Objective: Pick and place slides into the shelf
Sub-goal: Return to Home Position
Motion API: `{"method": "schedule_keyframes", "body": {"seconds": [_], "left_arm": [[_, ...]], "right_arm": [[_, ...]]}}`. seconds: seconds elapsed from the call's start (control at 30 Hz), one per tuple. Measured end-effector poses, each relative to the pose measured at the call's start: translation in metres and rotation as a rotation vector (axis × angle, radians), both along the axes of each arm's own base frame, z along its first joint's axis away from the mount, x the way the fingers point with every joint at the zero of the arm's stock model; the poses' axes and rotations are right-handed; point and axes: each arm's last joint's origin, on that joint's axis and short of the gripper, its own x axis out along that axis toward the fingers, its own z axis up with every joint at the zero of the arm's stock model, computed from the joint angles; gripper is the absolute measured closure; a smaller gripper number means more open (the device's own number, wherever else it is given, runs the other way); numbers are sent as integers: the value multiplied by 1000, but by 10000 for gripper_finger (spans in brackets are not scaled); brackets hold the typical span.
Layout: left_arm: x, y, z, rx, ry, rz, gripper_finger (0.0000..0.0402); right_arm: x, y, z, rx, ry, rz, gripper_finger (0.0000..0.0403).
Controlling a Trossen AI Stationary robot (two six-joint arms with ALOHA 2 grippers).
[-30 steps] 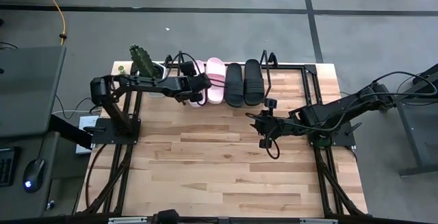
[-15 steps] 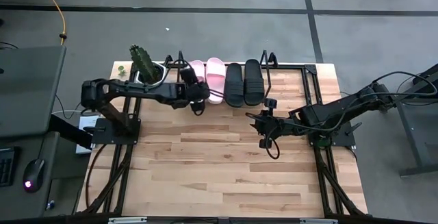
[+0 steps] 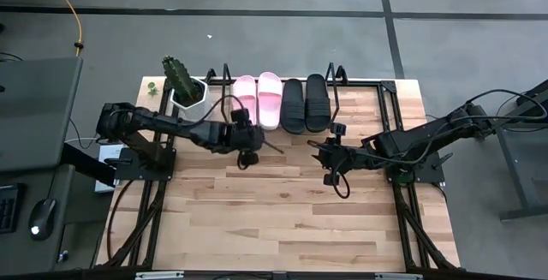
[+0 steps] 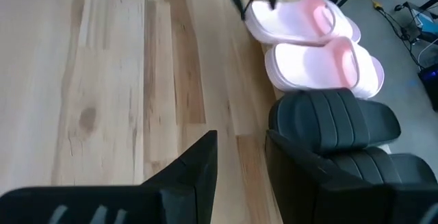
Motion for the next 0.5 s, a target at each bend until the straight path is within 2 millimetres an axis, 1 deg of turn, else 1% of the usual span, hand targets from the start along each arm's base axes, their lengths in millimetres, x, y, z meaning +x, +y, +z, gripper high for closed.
{"method": "schedule_keyframes", "body": {"seconds": [0.17, 0.37, 0.5], "left_arm": [[5, -32, 14, -26, -78, -55, 232], [7, -76, 45, -82, -231, -132, 232], [3, -106, 66, -118, -304, -207, 232]], "right_arm": [[3, 1, 4, 14, -53, -3, 288], [5, 1, 5, 21, -77, -3, 288], [5, 1, 6, 4, -75, 10, 288]]}}
